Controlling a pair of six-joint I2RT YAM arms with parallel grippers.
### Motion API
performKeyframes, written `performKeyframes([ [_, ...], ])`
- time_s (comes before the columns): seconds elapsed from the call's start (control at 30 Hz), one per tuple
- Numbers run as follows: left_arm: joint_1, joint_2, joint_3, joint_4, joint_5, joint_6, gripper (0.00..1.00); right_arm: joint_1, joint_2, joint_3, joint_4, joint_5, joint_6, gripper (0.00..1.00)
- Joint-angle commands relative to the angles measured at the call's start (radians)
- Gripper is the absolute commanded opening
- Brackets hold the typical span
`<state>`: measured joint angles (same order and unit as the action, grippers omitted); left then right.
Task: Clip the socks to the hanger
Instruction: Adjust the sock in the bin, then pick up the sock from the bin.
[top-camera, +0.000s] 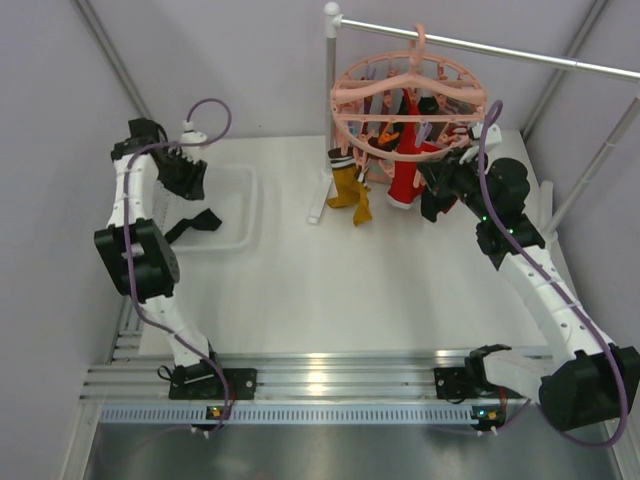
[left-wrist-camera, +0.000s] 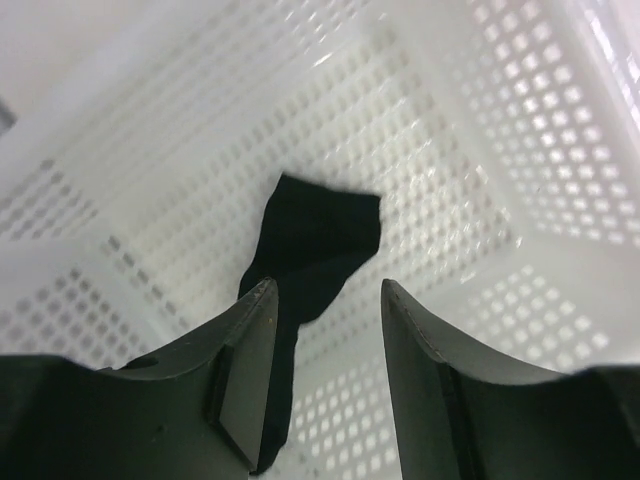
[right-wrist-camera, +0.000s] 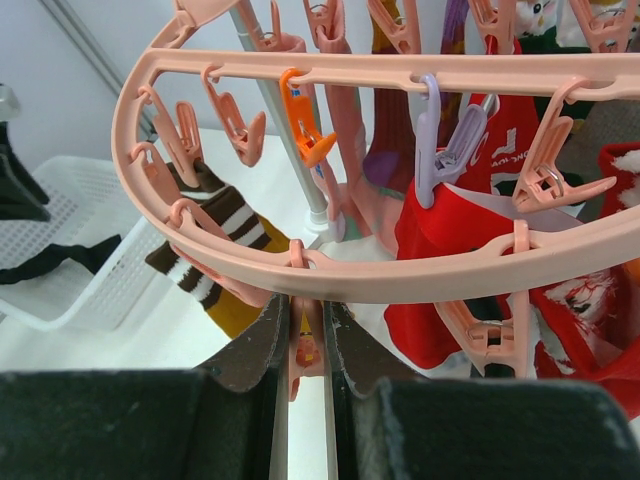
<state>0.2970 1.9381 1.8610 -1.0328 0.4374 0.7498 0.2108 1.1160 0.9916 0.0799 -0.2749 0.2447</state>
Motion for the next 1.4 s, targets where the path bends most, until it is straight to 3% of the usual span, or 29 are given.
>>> performKeyframes([
  [0.0,-0.064,0.067,-0.017,0.135,-0.020,-0.078,0.51,-0.016,0.005,0.045,0.014,-0.003,-0.005,0.00],
  [0.3,-0.087,0.205,0.047,0.103,-0.213,-0.066,0.49,-0.016,-0.004,0.042,0.001,0.011,-0.002,0.00],
  [0.8,-0.084,0.231,-0.100,0.137,-0.224,-0.070,0.48,-0.016,-0.013,0.041,-0.005,0.017,-0.015,0.00],
  [1.23,-0.087,0.137,-0.207,0.218,-0.071,-0.141,0.00,-0.016,-0.027,0.027,0.003,0.026,0.001,0.00],
  [1.37,-0.087,0.056,-0.207,0.234,0.000,-0.170,0.00,-0.016,-0.035,0.028,0.001,0.028,0.005,0.00],
])
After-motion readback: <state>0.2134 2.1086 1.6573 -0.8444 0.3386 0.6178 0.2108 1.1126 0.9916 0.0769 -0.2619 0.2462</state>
